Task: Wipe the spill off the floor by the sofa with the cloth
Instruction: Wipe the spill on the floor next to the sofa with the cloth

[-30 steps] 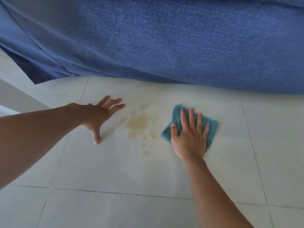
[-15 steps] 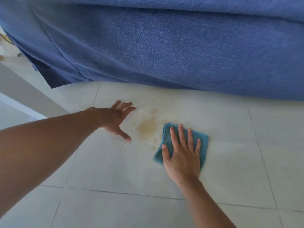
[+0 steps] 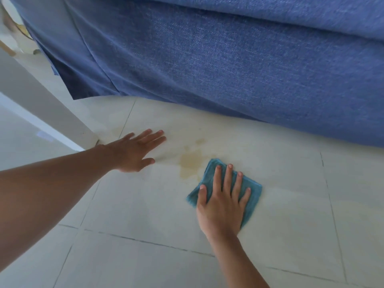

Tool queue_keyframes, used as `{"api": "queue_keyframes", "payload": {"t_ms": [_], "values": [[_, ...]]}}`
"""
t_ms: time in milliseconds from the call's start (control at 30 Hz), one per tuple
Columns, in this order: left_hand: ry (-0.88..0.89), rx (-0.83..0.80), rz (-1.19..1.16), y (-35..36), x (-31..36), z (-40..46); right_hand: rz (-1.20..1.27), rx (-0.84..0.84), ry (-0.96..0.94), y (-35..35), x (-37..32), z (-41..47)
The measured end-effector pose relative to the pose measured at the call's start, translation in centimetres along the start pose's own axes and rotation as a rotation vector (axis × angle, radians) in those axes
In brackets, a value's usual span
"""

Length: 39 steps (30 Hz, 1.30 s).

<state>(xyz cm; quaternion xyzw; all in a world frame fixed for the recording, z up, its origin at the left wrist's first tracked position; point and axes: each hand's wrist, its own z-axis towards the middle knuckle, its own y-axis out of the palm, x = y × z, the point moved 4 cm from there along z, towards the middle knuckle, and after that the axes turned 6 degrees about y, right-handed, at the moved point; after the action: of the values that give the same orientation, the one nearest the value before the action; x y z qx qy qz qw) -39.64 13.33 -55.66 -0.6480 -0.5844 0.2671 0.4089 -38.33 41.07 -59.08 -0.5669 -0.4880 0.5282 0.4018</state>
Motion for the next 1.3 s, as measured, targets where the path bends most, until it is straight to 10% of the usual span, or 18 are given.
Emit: {"api": "queue_keyframes", "payload": {"t_ms": [300, 700, 1300], "values": [[-0.171, 0.168, 0.085, 1.3, -2.4, -3.2, 0.019, -0.011, 0.248, -1.4, 4.1, 2.3], [-0.009, 0.260, 0.054, 3.9, 3.3, -3.5, 0.014, -0.045, 0.039, -0.7, 1.5, 5.7], [-0.460, 0.384, 0.008, 4.6, -0.1, -7.4, -0.025, -0.015, 0.089, -0.7, 1.1, 2.1]]}}
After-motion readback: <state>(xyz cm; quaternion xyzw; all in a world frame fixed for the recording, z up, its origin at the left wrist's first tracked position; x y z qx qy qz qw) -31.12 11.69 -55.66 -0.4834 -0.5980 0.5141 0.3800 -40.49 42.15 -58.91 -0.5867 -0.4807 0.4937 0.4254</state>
